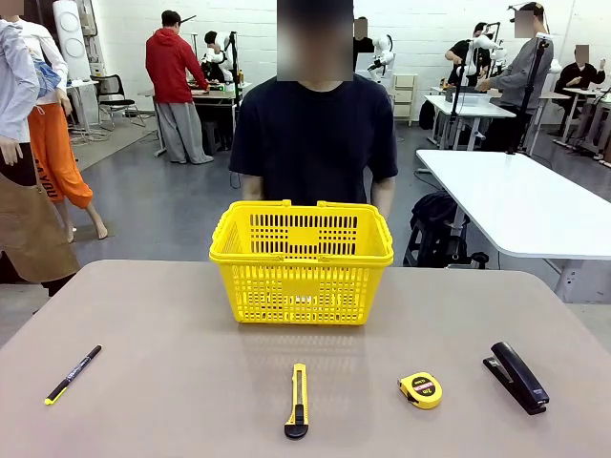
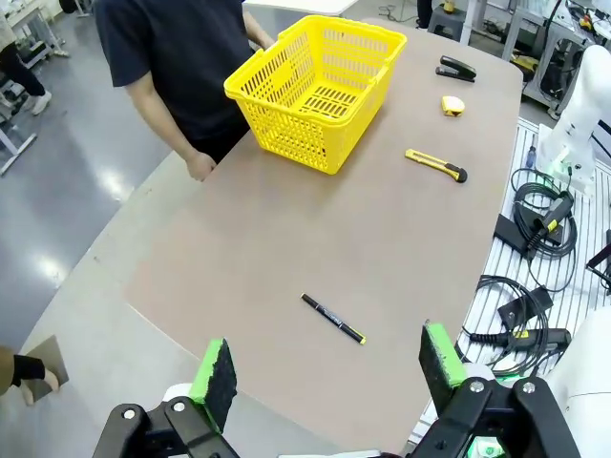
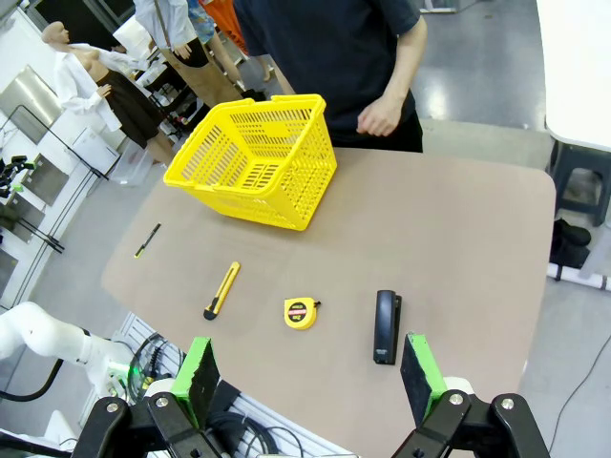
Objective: Place the items the person wants into the basket.
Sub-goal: Pick up the item the person points to and place it in the Market Basket.
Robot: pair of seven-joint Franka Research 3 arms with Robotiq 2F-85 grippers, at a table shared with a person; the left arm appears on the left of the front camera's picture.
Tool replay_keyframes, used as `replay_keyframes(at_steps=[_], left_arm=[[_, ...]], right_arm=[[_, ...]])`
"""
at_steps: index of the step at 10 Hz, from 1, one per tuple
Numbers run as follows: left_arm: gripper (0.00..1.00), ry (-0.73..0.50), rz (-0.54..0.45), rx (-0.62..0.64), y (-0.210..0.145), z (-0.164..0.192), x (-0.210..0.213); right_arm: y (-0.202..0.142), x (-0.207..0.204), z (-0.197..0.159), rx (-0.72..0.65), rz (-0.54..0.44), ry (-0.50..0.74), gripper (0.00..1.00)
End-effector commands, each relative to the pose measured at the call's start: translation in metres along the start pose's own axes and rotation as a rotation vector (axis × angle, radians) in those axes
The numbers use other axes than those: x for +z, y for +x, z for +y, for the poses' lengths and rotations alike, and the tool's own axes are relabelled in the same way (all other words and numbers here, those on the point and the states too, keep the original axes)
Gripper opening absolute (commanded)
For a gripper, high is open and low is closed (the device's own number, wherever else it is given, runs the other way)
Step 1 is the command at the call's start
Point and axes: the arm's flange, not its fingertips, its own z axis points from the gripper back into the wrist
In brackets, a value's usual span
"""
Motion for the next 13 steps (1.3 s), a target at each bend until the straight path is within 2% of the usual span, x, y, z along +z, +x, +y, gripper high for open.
replay_keyframes(at_steps=[1,13], left_arm=[[1.00,0.005,-0.005,-0.002,-0.0006,0.0006,0.0012],[1.00,0.005,-0.005,-0.002,-0.0006,0.0006,0.0012]], right_arm=[[0.0000,-0.0012,-0.0007,0.011,-0.002,0.019,1.00],[0.0000,-0.0012,-0.0007,0.011,-0.002,0.019,1.00]])
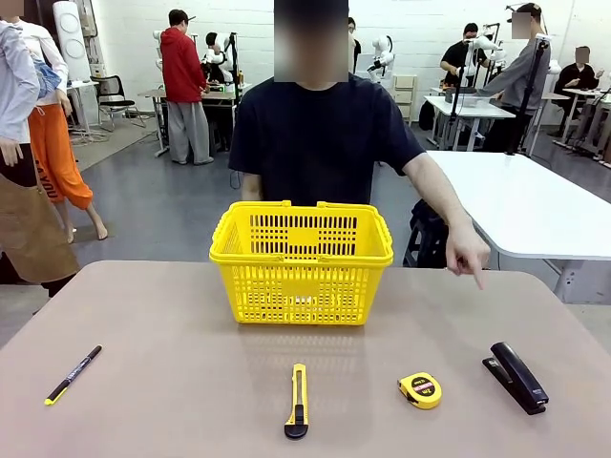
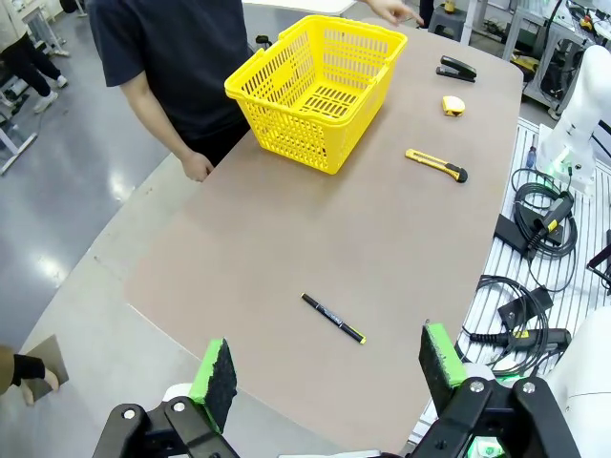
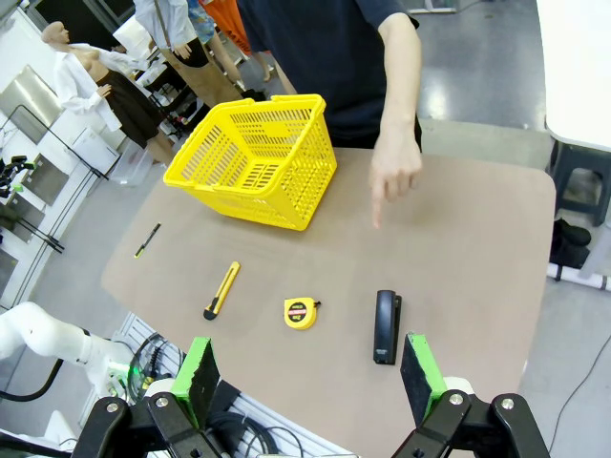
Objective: Place the items the person wants into the basket.
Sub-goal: Pick up the item the person points to and place it in the Market Basket.
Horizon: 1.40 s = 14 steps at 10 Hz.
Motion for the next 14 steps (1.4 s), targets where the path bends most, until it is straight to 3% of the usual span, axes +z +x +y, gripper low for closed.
replay_keyframes(at_steps=[1,11,14], left_arm=[[1.00,0.004,-0.005,-0.003,0.000,0.001,0.001],[1.00,0.004,-0.005,-0.003,0.000,0.001,0.001],[1.00,0.004,-0.005,-0.003,0.000,0.001,0.001]], right_arm=[[0.000,-0.001,-0.001,0.011,-0.002,0.019,1.00],[0.000,0.000,0.000,0.000,0.000,0.000,1.00],[-0.003,-0.061,0.007,-0.001,0.208,-0.252,1.00]])
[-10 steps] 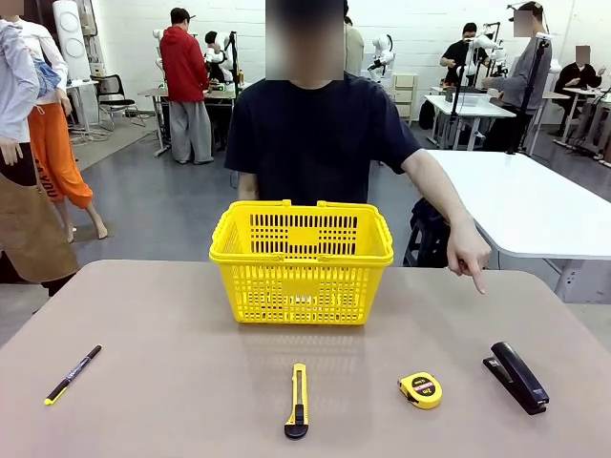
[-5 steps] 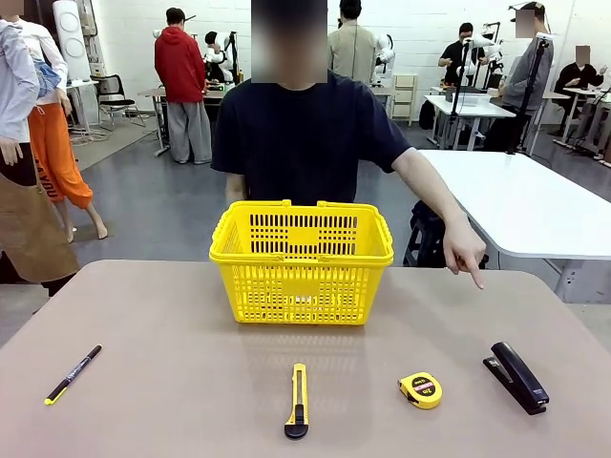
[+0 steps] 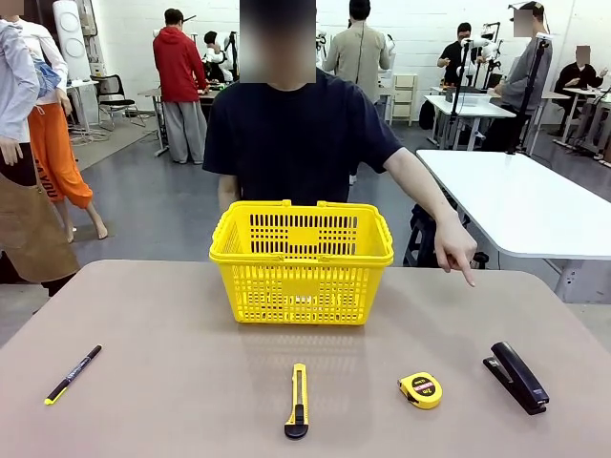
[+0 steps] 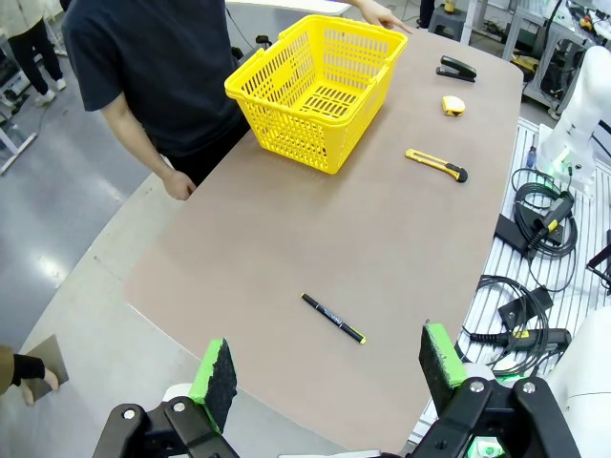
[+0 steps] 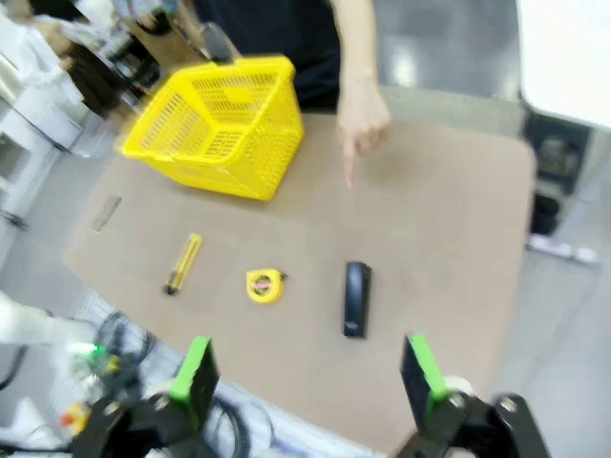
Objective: Place the items the person wants into the basket.
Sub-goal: Pick up the item the person points to and place it in the Market Basket.
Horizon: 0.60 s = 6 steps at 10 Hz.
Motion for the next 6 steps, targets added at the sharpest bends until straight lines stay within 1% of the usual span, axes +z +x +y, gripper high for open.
replay_keyframes(at_steps=[1,2,3,5,6], left_arm=[[1.00,0.004,-0.006,-0.003,0.000,0.000,0.001],[1.00,0.004,-0.006,-0.003,0.000,0.000,0.001],[1.00,0.004,-0.006,-0.003,0.000,0.000,0.001],[1.00,0.004,-0.006,-0.003,0.000,0.000,0.001],[1.00,0.004,-0.006,-0.003,0.000,0.000,0.001]], right_arm=[[-0.004,-0.043,0.004,-0.013,0.162,-0.167,1.00],[-0.006,-0.067,0.004,-0.013,0.221,-0.224,1.00],[-0.006,-0.087,0.006,-0.022,0.251,-0.259,1.00],[-0.025,-0.132,0.006,0.017,0.342,-0.334,1.00],[-0.029,-0.151,0.010,0.033,0.387,-0.334,1.00]])
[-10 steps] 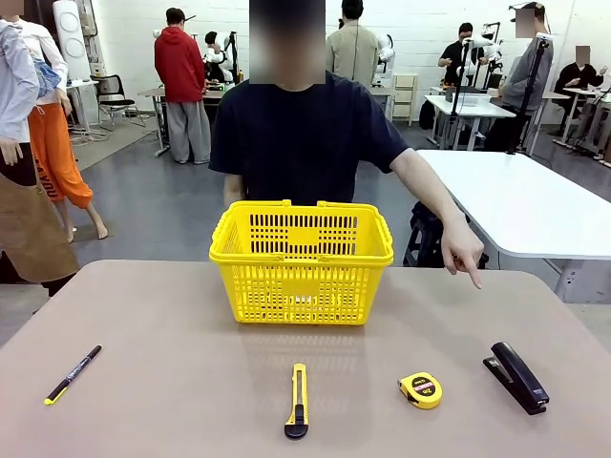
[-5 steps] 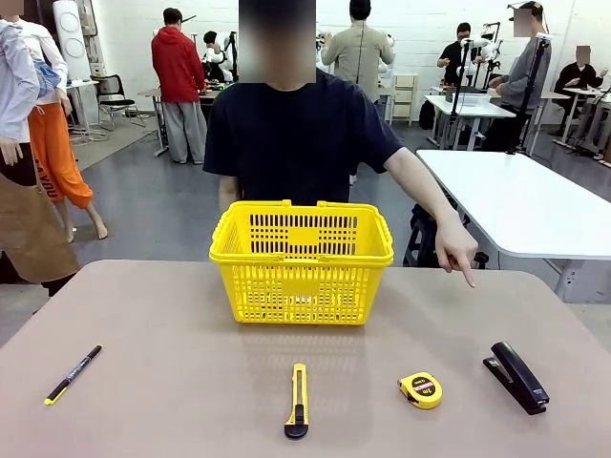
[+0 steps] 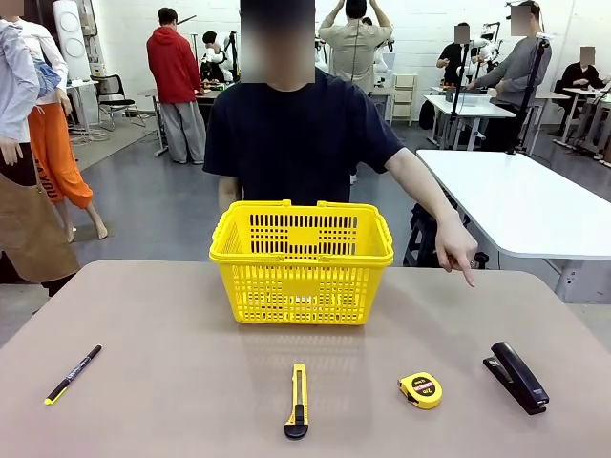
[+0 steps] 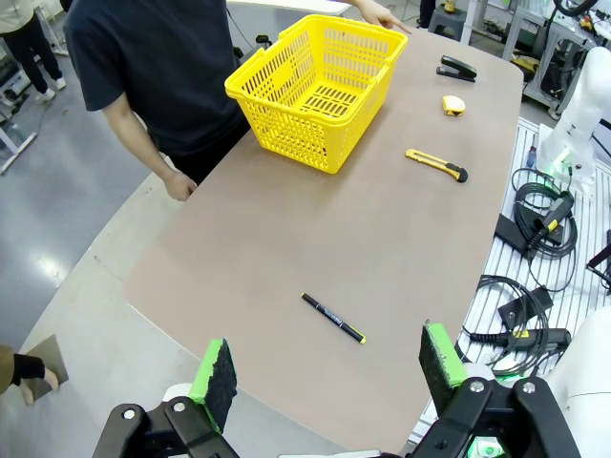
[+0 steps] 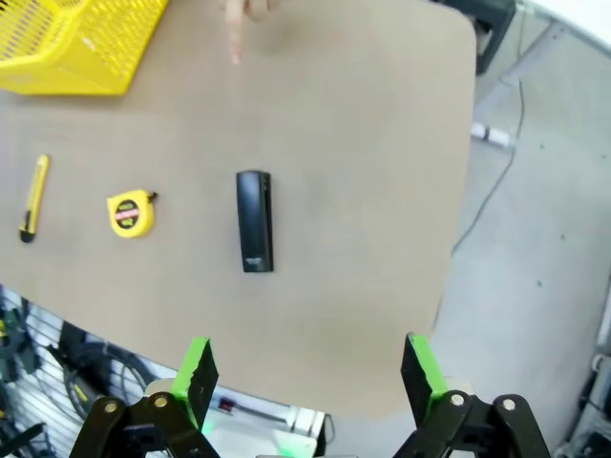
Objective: Place the items the person wants into the basket.
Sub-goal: Pick up the item the person points to and place it in the Market Basket.
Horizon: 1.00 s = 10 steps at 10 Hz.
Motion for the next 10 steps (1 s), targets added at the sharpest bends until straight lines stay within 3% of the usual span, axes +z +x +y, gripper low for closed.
replay_keyframes(at_steps=[1,5,8,9,10], left_arm=[[1.00,0.004,-0.006,-0.004,0.000,0.000,0.001],[1.00,0.004,-0.006,-0.004,0.000,0.000,0.001],[1.00,0.004,-0.006,-0.004,0.000,0.000,0.001],[1.00,0.004,-0.006,-0.004,0.000,0.000,0.001],[1.00,0.004,-0.006,-0.004,0.000,0.000,0.001]], right_arm=[[-0.014,-0.047,0.025,0.028,0.074,-0.034,1.00],[-0.012,-0.112,0.065,0.118,0.207,0.029,1.00],[-0.018,-0.138,0.085,0.164,0.229,0.070,1.00],[-0.017,-0.138,0.086,0.105,0.220,0.088,1.00],[0.037,-0.106,0.068,0.181,0.260,0.060,1.00]])
